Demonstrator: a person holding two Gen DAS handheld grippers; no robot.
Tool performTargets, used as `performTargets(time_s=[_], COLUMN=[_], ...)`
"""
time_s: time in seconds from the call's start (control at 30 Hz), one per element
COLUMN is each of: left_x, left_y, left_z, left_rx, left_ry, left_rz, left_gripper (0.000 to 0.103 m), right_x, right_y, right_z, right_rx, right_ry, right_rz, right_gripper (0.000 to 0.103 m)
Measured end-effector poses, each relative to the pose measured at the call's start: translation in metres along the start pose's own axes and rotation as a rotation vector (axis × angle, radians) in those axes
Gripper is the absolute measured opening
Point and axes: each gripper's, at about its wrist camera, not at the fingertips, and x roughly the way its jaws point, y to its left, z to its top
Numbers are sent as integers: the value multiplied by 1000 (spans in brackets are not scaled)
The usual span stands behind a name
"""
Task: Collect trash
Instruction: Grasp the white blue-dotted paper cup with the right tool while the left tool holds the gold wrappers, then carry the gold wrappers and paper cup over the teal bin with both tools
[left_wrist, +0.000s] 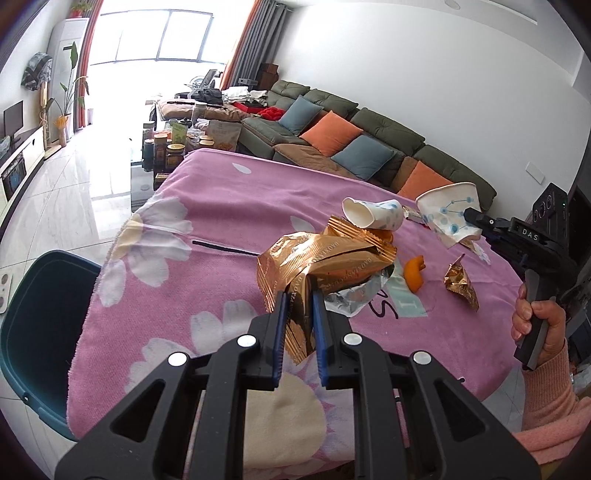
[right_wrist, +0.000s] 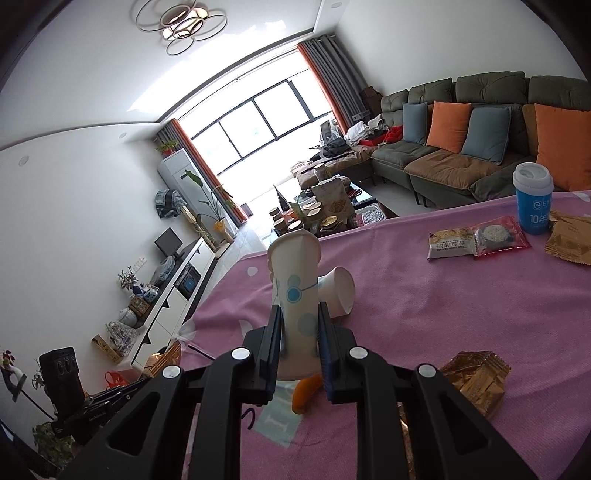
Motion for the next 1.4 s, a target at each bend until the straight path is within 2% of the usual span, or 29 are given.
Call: performTargets(time_s=[0.43, 0.8, 1.13, 1.4], left_x=[-41, -80, -110, -122], left_y=[40, 92, 133, 158], left_z=[-5, -10, -22, -35], left_rx=[-73, -164, -231, -286], left_ry=[-63, -120, -145, -139], left_rz=[92, 206, 308, 345], left_gripper=[14, 14, 14, 14], right_x=[44, 91, 126, 146], right_y=[73, 134, 187, 221], right_z=[-18, -28, -39, -49], right_rx=[-87, -158, -228, -269], right_ry=[109, 218, 300, 351], right_rz=[178, 315, 396, 447], right_gripper=[17, 17, 18, 18])
